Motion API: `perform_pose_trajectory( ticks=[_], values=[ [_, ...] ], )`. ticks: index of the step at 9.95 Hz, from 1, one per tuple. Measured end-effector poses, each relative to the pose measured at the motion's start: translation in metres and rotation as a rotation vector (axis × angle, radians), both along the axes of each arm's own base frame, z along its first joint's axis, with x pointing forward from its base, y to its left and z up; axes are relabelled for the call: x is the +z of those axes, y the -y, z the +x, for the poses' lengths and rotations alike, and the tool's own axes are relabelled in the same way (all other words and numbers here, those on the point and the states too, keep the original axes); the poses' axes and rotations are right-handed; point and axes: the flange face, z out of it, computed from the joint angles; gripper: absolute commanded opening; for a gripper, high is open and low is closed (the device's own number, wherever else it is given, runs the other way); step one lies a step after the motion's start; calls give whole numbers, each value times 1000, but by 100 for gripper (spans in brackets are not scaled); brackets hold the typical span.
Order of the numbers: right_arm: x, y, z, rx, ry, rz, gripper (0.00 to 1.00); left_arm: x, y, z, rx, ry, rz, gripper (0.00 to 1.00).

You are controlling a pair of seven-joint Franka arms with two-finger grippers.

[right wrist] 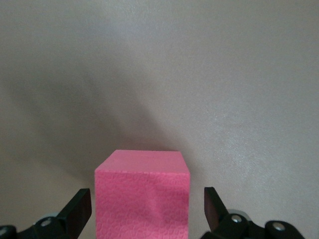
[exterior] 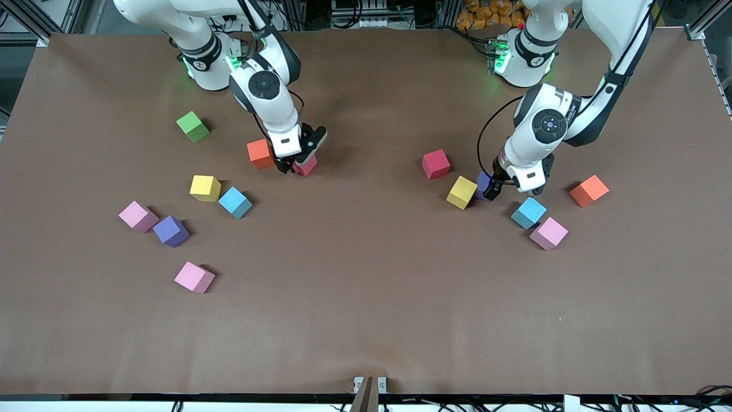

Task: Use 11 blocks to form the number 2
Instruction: 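Grasp the red cube with the right gripper while the left gripper grasps purple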

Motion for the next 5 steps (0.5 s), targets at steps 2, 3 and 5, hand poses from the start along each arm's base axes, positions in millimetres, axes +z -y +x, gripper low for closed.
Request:
perform_pose_trajectory(
  ticks=[2, 3, 5],
  values=[
    [-3, 1, 0, -1, -3, -2, 56, 1, 3, 1, 32, 13, -6, 100],
    [-3, 1, 0, -1, -3, -2, 47, 2, 3, 2, 49, 26, -11, 100],
    [-2, 0, 0, -1, -1, -1, 45, 3, 4, 2, 45, 42, -11, 100]
  ],
)
